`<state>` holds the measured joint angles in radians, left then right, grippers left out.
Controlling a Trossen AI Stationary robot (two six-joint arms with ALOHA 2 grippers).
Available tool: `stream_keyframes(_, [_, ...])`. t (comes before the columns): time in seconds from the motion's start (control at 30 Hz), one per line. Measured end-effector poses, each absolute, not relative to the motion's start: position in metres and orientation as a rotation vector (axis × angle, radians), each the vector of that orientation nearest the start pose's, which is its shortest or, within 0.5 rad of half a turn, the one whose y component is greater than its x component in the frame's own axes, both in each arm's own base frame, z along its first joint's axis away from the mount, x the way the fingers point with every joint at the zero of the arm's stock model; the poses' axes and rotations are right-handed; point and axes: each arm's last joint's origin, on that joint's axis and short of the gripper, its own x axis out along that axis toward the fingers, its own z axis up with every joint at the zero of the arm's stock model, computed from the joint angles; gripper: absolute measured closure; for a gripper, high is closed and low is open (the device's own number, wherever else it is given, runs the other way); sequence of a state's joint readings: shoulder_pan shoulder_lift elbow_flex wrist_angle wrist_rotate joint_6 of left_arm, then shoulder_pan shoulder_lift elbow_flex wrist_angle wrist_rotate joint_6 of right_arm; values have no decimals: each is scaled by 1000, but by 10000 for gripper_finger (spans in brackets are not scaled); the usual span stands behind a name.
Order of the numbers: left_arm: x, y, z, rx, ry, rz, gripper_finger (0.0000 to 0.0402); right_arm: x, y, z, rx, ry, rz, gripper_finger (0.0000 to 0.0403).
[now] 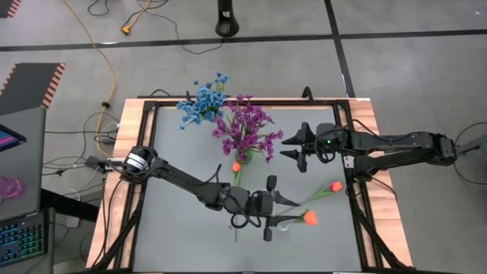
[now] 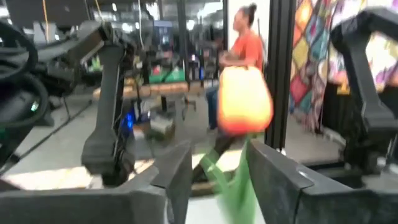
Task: Sort flowers into vase by color
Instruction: Put the top orange flower into the bottom transparent vase, then put the right orange flower into the bottom transparent vase
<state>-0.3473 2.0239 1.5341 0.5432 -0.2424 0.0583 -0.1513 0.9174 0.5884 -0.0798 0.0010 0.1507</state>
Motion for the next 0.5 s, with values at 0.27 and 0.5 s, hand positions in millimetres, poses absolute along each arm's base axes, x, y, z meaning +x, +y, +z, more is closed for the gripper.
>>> stream_keyframes(0.27, [431, -149, 299, 64, 134, -104, 244, 181, -27, 252, 337, 452, -221, 179])
stream_keyframes(0.5, [412, -143, 302, 102, 342, -83, 258, 163, -20, 250, 508, 529, -258, 179])
